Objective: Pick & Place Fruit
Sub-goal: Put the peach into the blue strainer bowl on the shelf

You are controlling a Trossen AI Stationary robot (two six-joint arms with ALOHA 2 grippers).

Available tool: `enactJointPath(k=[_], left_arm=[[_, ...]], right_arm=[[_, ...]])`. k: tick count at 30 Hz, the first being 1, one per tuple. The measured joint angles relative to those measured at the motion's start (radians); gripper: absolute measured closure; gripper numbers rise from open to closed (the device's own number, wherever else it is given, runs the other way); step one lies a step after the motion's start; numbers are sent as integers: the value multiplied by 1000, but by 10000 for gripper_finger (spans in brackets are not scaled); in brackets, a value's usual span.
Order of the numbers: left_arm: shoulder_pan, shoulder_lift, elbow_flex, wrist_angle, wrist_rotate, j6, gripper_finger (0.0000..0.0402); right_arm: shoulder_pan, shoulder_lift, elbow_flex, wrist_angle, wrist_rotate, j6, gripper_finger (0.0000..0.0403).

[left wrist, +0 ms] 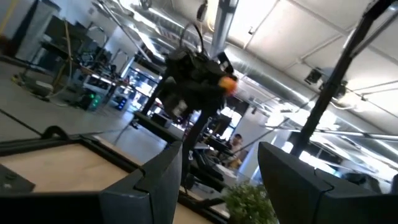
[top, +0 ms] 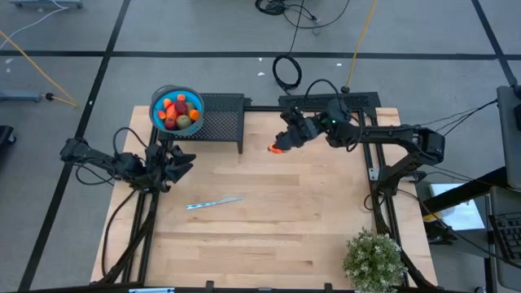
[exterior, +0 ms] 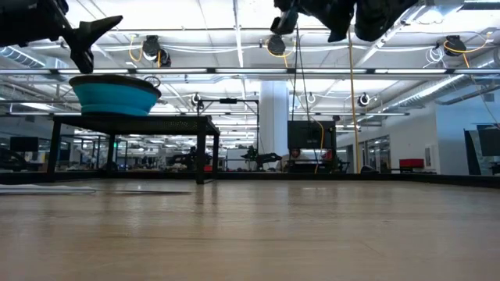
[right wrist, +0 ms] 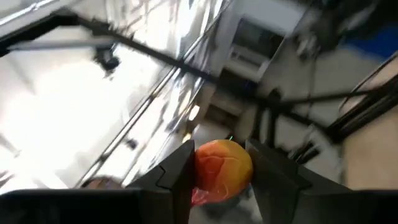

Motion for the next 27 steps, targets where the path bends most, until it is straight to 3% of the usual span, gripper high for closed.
enactJointPath(k=[8,18,21,27], left_arm=[[0,22,53,0,-38,91,190],[0,184,165,-25,-59,168,190],[0,246,205,-24,-59,168,190],[0,388,306,-34,-59,100,190]], right_arm=[[24,0,-2,110,-200,196,275],[43,0,-2,129,-207,215,275],[43,0,-2,129,-200,179,275],[43,0,-2,92,-196,-57,275]])
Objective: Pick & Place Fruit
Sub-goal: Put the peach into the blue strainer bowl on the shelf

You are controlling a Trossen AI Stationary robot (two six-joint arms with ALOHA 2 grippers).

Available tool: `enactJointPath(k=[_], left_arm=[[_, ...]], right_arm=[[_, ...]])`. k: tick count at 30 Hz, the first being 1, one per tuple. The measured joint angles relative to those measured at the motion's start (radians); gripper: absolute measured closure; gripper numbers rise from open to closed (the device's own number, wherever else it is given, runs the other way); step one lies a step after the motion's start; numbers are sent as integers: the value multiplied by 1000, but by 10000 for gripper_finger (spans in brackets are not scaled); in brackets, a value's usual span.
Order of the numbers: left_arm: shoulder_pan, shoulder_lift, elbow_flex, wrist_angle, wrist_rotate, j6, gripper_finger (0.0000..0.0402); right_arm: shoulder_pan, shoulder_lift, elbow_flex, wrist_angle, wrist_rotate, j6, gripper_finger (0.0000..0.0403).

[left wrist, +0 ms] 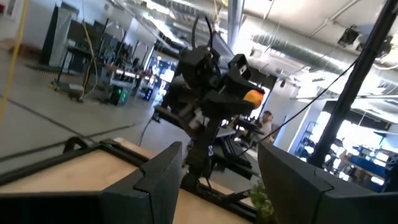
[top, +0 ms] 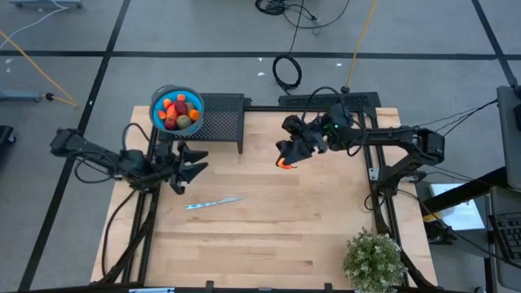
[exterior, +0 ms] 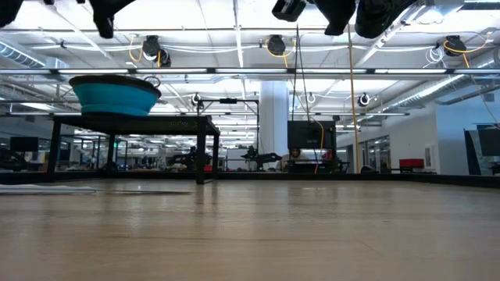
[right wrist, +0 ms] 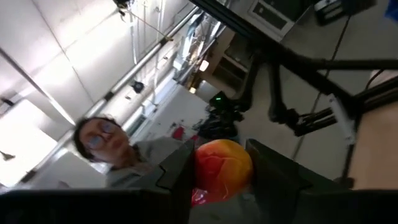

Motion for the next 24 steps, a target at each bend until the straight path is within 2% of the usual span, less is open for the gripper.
enactJointPath(k=[4,9,14,24], left_arm=[[0,103,92,-47,2,-46,190],[0,222,217,-138,2,-96,190],[0,318,329,-212,4,-164,190],[0,475,481,-237,5,-220,190]], right_arm=[[0,0,0,-76,10,-231,275],[0,0,0,-157,90,-545,275],[1,0,0,-166,145,-830,275],[84,0,0,-275,343,-1355,275]])
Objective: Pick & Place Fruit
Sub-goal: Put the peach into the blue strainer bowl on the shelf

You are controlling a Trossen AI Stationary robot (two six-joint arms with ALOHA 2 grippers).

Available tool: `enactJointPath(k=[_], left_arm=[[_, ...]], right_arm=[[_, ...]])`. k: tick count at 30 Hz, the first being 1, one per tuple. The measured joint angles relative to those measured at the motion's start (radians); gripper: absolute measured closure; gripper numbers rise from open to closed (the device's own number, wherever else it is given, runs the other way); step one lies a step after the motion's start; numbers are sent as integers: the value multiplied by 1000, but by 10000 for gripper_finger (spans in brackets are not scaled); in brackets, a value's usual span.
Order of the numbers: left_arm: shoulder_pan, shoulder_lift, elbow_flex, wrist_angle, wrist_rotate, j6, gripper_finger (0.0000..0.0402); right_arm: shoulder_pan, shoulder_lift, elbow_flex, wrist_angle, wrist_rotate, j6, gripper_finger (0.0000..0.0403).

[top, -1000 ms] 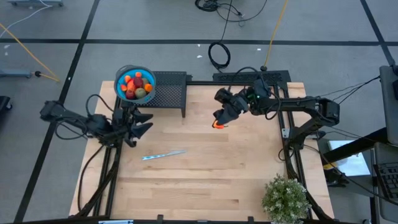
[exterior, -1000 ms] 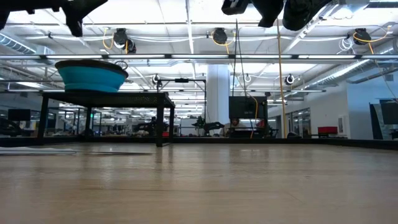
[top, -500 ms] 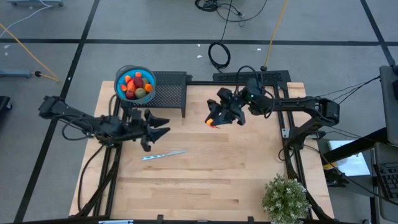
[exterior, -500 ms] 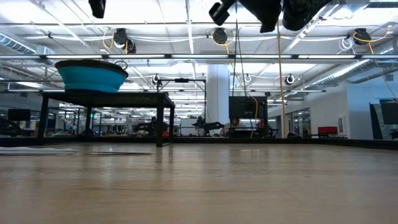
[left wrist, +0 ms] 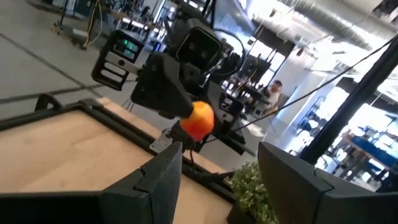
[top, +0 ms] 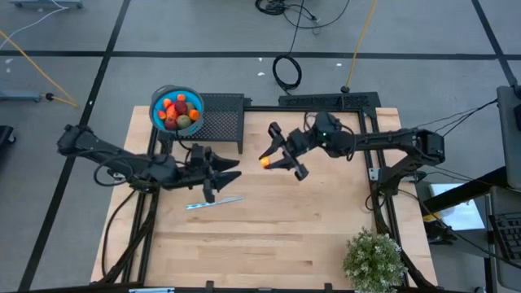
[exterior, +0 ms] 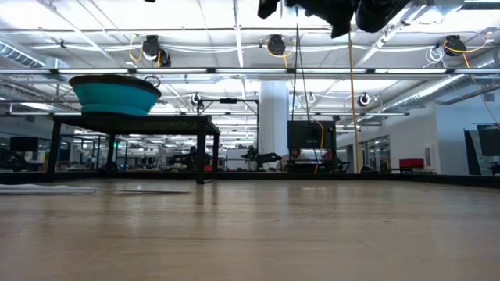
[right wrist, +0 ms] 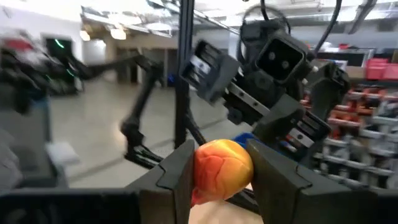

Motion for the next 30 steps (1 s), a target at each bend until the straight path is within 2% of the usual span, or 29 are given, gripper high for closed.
enactJointPath(k=[7,10,16,21,25,30], left_arm=[[2,59,112,-191,-3,-123,190],[13,82,149,-248,-4,-174,190],[39,134,189,-272,-3,-177,190],[47,148,195,-290,10,-166,190],[47,147,196,-302,18,-118,190],[47,146,196,-304,19,-132,190]], right_arm=[[65,0,0,-62,113,-216,275],[94,0,0,-70,192,-295,275],[151,0,0,-111,334,-432,275],[181,0,0,-150,420,-457,275],[184,0,0,-150,424,-458,275],[185,0,0,-155,422,-457,275]])
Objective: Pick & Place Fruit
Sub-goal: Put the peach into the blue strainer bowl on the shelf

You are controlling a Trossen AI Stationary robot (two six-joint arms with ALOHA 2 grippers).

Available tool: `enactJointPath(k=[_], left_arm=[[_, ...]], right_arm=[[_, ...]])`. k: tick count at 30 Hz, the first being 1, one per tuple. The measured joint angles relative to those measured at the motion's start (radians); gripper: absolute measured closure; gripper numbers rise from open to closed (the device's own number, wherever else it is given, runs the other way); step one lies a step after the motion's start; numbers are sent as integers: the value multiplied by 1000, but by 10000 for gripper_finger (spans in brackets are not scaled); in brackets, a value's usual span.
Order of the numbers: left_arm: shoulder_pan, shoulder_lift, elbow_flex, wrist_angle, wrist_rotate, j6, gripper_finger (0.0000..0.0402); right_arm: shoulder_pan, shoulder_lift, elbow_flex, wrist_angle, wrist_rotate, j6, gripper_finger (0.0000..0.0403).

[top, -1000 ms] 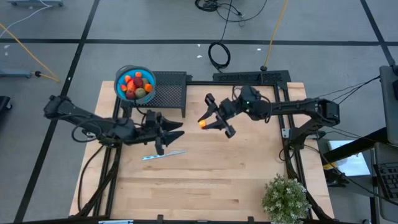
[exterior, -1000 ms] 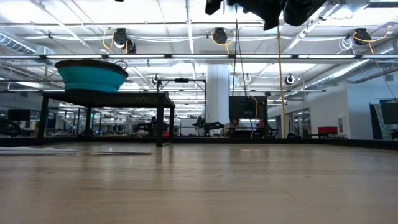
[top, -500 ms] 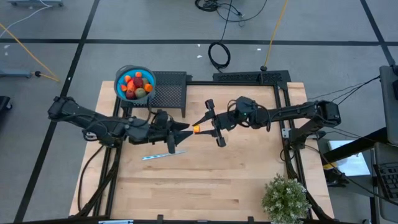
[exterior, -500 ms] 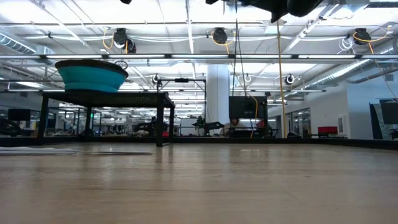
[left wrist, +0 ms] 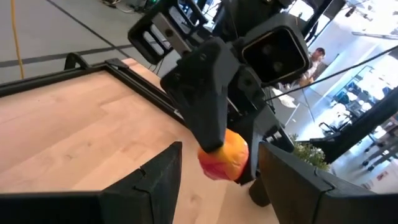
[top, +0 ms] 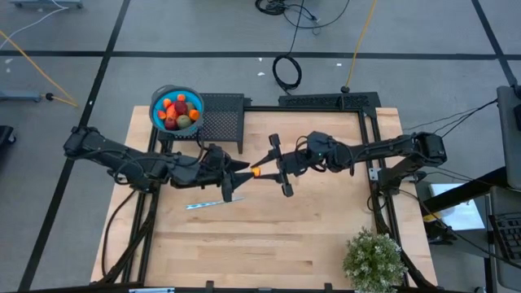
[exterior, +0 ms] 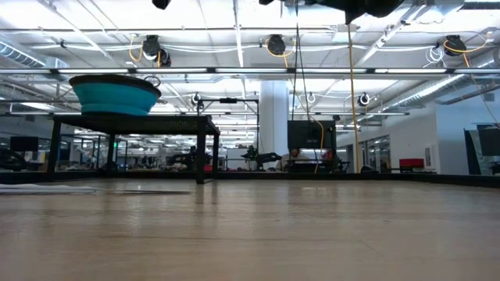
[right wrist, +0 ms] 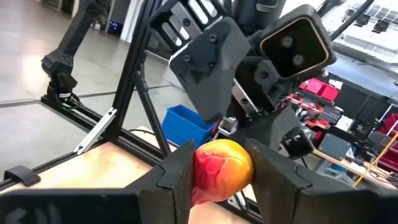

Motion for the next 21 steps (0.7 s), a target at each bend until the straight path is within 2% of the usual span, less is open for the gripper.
enactJointPath(k=[11,21], left_arm=[[12,0,-6,-9,4,-18,190],[79,44,-7,43,123,-16,190]], right_arm=[[0,0,0,16,-1,9,275],[-1,0,0,-2,-6,10,275]])
